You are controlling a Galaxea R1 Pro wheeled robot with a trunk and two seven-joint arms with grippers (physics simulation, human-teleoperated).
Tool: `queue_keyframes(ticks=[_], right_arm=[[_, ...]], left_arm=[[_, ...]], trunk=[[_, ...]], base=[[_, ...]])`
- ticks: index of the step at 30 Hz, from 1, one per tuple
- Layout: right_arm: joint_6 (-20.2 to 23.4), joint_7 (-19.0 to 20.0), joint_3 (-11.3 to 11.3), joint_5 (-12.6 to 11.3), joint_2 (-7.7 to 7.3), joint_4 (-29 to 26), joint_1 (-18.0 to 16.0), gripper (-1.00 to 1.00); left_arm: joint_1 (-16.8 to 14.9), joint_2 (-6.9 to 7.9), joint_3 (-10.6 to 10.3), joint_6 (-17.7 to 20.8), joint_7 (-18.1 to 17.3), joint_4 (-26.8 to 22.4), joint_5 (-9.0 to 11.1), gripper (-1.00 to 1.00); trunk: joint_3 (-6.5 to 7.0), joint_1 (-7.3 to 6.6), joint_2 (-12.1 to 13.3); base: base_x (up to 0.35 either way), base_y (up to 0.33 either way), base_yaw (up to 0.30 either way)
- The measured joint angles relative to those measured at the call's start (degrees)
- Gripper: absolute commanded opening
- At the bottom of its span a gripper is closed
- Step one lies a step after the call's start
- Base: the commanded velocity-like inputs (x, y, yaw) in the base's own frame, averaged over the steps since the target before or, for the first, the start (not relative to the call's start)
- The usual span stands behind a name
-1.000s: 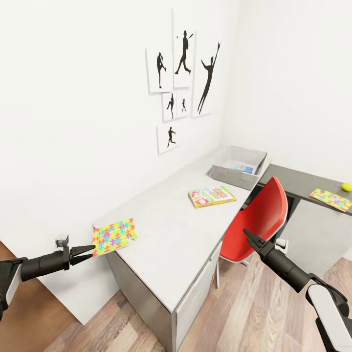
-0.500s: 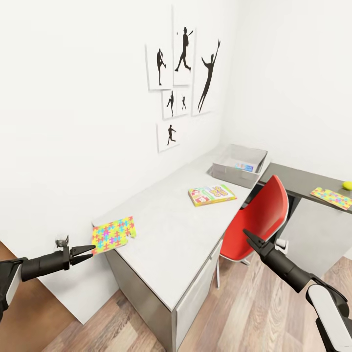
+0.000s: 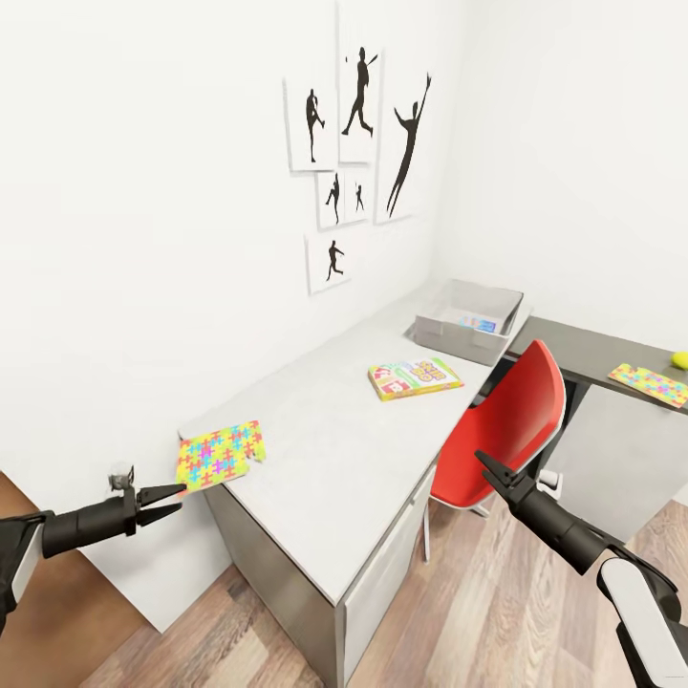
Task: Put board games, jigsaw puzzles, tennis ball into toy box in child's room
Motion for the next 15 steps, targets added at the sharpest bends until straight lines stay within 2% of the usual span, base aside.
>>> queue_keyframes(ticks=[6, 15], right_arm=[[0.00, 0.00, 0.00, 0.00, 0.03, 0.01, 0.00, 1.00], [0.00, 0.00, 0.00, 0.00, 0.03, 0.01, 0.00, 1.00]], left_arm=[[0.00, -0.06, 3.17, 0.00, 0.15, 0.08, -0.14, 1.00], [0.01, -0.08, 4.34, 0.00, 0.21, 0.09, -0.15, 1.00]], trunk=[[0.00, 0.00, 0.00], [0.00, 0.00, 0.00]], base=[[0.000, 0.000, 0.000], [0.000, 0.000, 0.000]])
